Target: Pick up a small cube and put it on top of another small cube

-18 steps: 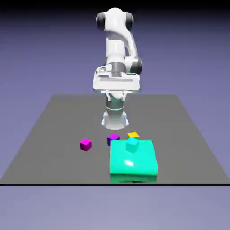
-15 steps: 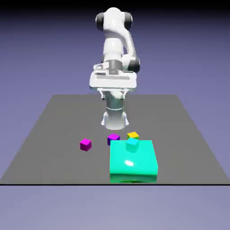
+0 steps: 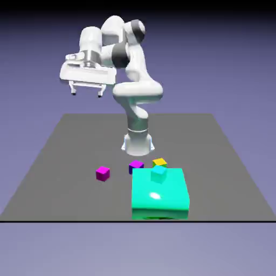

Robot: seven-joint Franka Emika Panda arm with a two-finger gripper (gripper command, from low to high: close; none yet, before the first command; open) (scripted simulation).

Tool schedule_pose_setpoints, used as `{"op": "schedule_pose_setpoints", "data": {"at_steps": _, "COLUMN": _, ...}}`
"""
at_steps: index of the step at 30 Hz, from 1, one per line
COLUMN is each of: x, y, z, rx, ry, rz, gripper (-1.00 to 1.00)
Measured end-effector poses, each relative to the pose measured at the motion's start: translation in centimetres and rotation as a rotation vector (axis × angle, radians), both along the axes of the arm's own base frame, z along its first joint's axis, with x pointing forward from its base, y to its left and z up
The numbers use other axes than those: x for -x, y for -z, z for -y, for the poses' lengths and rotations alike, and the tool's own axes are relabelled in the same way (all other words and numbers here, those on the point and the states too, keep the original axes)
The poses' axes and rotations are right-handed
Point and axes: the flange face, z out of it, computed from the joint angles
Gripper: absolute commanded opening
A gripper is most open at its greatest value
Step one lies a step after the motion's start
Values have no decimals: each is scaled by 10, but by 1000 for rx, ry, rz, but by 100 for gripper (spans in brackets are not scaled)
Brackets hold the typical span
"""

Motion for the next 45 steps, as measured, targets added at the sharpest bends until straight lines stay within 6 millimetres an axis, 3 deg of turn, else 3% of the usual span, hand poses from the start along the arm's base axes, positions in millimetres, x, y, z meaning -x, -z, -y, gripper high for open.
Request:
{"op": "schedule_pose_setpoints", "data": {"at_steps": 5, "x": 33, "y": 19, "z": 53, "rx": -8, "ry": -57, "rz": 0, "gripper": 0}}
{"op": "schedule_pose_setpoints", "data": {"at_steps": 10, "x": 63, "y": 54, "z": 98, "rx": -31, "ry": -131, "rz": 1, "gripper": 0}}
{"op": "schedule_pose_setpoints", "data": {"at_steps": 16, "x": 92, "y": 117, "z": 138, "rx": -75, "ry": -247, "rz": 10, "gripper": 0}}
{"op": "schedule_pose_setpoints", "data": {"at_steps": 22, "x": 110, "y": 197, "z": 156, "rx": -134, "ry": -393, "rz": 34, "gripper": 0}}
{"op": "schedule_pose_setpoints", "data": {"at_steps": 26, "x": 115, "y": 255, "z": 154, "rx": -181, "ry": -507, "rz": 63, "gripper": 0}}
{"op": "schedule_pose_setpoints", "data": {"at_steps": 30, "x": 115, "y": 316, "z": 139, "rx": -232, "ry": -633, "rz": 104, "gripper": 0}}
{"op": "schedule_pose_setpoints", "data": {"at_steps": 34, "x": 110, "y": 375, "z": 112, "rx": -286, "ry": -770, "rz": 159, "gripper": 0}}
{"op": "schedule_pose_setpoints", "data": {"at_steps": 38, "x": 103, "y": 430, "z": 72, "rx": -342, "ry": -917, "rz": 230, "gripper": 0}}
{"op": "schedule_pose_setpoints", "data": {"at_steps": 40, "x": 102, "y": 432, "z": 71, "rx": -344, "ry": -920, "rz": 232, "gripper": 0}}
{"op": "schedule_pose_setpoints", "data": {"at_steps": 43, "x": 83, "y": 464, "z": 37, "rx": -344, "ry": -920, "rz": 231, "gripper": 0}}
{"op": "schedule_pose_setpoints", "data": {"at_steps": 44, "x": 79, "y": 469, "z": 30, "rx": -344, "ry": -920, "rz": 232, "gripper": -100}}
{"op": "schedule_pose_setpoints", "data": {"at_steps": 45, "x": 79, "y": 469, "z": 30, "rx": -344, "ry": -920, "rz": 232, "gripper": -100}}
